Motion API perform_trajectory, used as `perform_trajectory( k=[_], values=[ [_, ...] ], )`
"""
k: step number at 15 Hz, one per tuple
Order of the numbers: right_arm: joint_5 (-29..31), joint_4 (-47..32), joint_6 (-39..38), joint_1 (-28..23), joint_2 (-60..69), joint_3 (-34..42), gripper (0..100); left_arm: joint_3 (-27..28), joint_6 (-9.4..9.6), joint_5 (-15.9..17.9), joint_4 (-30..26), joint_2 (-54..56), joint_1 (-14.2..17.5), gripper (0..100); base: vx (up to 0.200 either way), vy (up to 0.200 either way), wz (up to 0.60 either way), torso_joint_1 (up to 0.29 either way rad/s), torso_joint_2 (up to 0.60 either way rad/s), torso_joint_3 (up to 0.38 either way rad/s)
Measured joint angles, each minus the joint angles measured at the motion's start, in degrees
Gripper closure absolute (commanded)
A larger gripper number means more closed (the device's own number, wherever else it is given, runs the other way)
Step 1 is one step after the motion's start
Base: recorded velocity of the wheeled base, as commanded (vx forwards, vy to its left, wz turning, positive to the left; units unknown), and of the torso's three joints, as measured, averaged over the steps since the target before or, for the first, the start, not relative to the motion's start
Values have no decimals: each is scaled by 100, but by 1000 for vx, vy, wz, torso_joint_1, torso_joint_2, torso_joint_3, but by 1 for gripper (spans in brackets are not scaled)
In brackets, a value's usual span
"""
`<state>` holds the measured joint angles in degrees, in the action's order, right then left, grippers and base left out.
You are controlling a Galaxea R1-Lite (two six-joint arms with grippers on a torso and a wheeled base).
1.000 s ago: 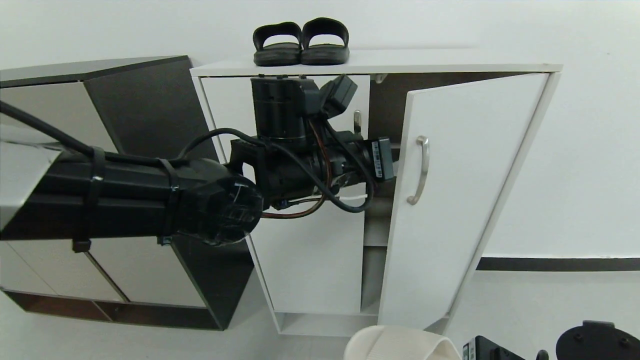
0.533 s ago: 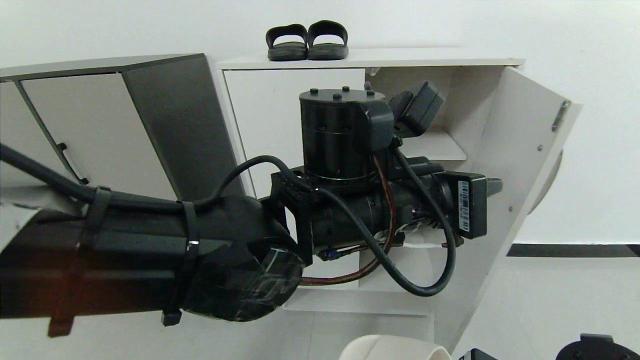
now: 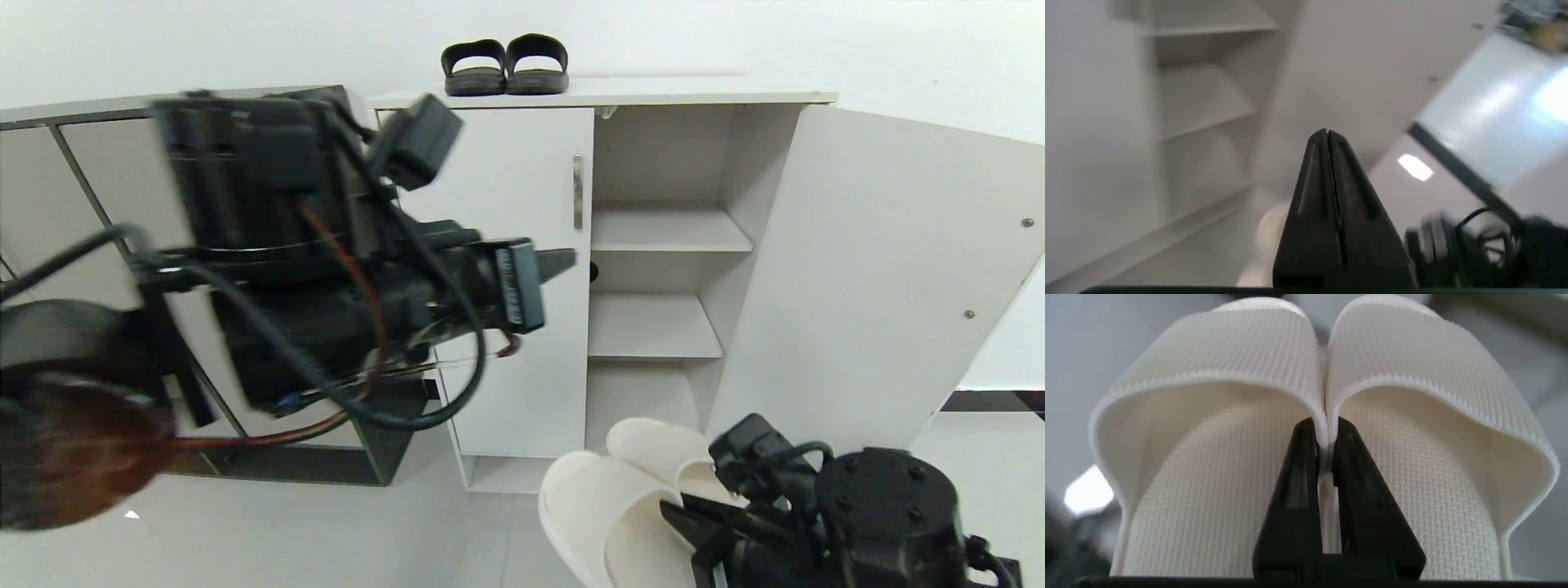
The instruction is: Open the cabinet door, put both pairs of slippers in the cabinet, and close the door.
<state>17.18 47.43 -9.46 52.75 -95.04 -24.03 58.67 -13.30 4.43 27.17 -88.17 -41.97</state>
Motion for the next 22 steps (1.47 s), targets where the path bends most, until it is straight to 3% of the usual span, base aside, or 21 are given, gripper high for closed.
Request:
perform_trajectory(
  k=[3,5,6,8,10,11,13,15,17,18,19,22],
  values=[
    [1134,-4,-315,-346,-575,-739,100,-940,305,-1257,-1154,1927,328,100,0,0,0,0,0,0],
    [1254,-2,-327,-525,-819,-920,100,-1474,446,-1876,-2135,3344,914,100,0,0,0,0,0,0],
    [1259,0,-316,-562,-890,-948,100,-1830,556,-2150,-2512,4069,1309,100,0,0,0,0,0,0],
    [1259,0,-318,-584,-997,-959,100,-2720,758,-2506,-2968,5344,2411,100,0,0,0,0,0,0],
    [1254,5,-321,-589,-1067,-953,100,-3638,1013,-2564,-3229,6539,3360,100,0,0,0,0,0,0],
    [1259,11,-321,-586,-1093,-951,100,-4051,1123,-2476,-3305,7068,3661,100,0,0,0,0,0,0],
    [1254,7,-338,-586,-1133,-953,100,-4802,1346,-2182,-3390,7892,3958,100,0,0,0,0,0,0],
    [1252,9,-338,-581,-1147,-955,100,-5314,1463,-1504,-3298,8415,4116,100,0,0,0,0,0,0],
    [1252,44,-345,-586,-1158,-955,100,-5563,1390,-564,-2920,8647,4157,100,0,0,0,0,0,0],
    [1252,71,-343,-586,-1169,-955,100,-5647,1208,-33,-2761,8710,4164,100,0,0,0,0,0,0],
    [1254,108,-334,-590,-1185,-955,100,-5719,1063,257,-2697,8749,4164,100,0,0,0,0,0,0],
    [1263,229,-321,-586,-1235,-948,100,-5771,1107,349,-2693,8796,4168,100,0,0,0,0,0,0]
  ],
)
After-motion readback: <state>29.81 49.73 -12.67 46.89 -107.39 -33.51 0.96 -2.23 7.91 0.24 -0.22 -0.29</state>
